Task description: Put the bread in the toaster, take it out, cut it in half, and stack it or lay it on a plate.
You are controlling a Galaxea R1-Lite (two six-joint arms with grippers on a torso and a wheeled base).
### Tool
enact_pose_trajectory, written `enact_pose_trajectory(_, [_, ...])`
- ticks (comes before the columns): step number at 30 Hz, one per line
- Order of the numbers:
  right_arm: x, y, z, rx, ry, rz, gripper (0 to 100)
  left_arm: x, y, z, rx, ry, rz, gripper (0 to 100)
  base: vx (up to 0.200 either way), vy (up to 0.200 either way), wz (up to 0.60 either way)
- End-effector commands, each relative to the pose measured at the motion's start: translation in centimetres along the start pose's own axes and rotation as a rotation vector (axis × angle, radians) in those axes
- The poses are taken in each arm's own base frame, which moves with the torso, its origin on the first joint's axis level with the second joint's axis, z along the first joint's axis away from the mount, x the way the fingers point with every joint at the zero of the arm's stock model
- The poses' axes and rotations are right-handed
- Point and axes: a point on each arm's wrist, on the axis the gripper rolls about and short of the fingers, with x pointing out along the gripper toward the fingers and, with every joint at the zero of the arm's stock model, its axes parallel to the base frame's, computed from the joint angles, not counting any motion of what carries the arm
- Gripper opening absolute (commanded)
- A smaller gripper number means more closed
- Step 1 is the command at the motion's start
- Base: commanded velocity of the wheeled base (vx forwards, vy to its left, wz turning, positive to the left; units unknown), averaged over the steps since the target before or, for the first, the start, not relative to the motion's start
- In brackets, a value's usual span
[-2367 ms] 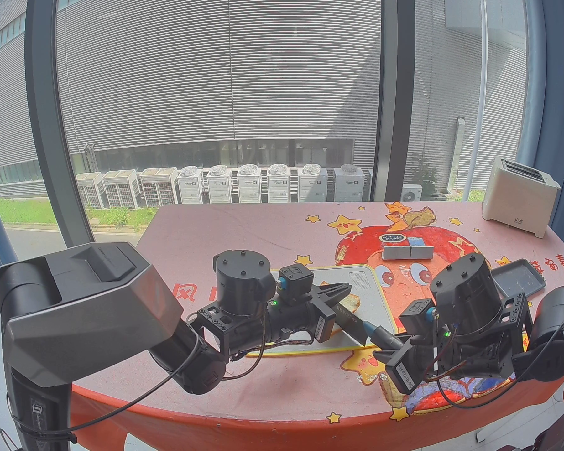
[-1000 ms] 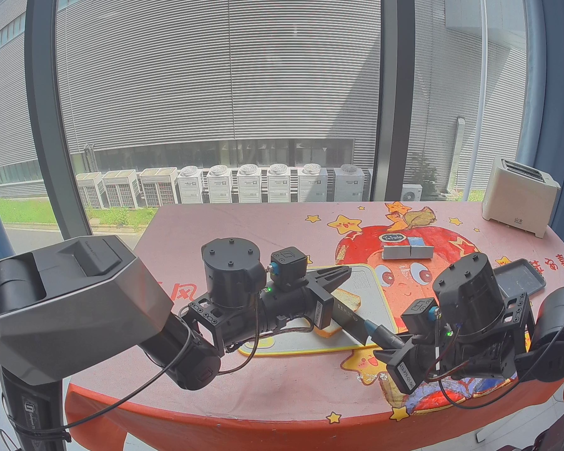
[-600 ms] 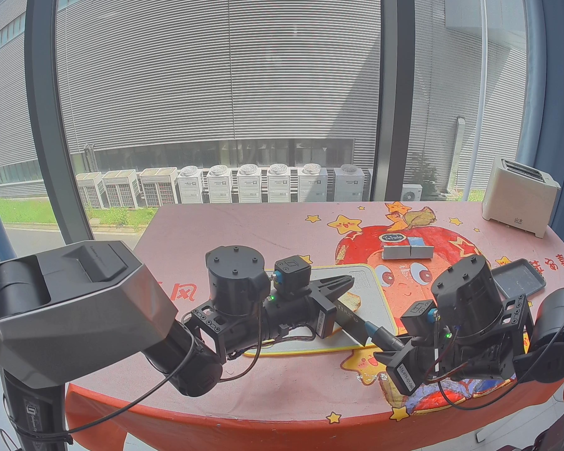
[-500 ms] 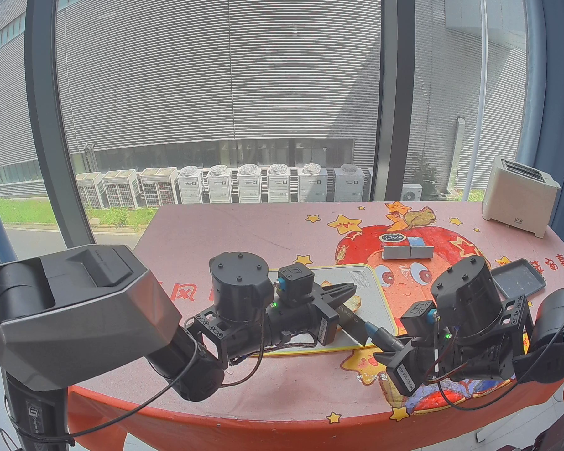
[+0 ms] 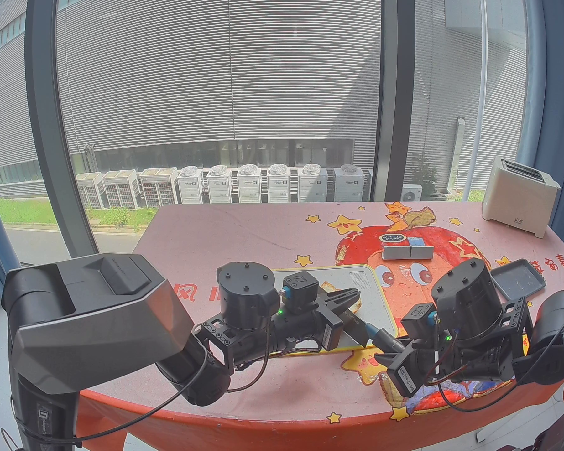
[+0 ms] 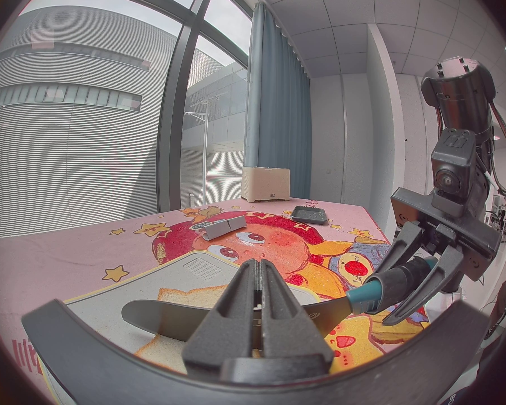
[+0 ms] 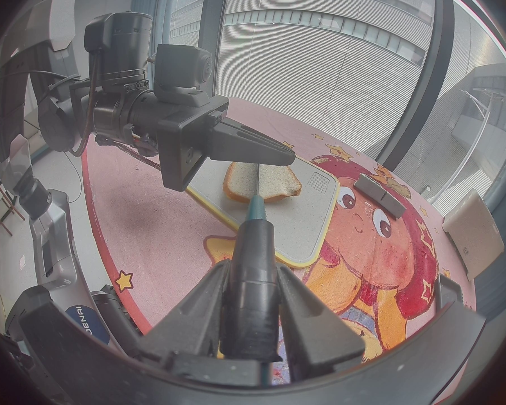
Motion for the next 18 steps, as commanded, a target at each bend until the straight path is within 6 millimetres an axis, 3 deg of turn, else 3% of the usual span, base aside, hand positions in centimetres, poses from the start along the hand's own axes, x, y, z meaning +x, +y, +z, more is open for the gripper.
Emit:
enact_pose_trajectory(1, [0.01,0.01,-0.04,-0.001,0.003,0.000,0,0.19,0.01,-0.84,-0.010,0.029,-0.002,0,0.000,0.000,0.00])
enact_pose_trajectory(18, [0.02,0.01,-0.15,-0.002,0.008,0.000,0,0.40,0.09,-1.34,-0.013,0.040,0.000,0,0.000,0.000,0.00])
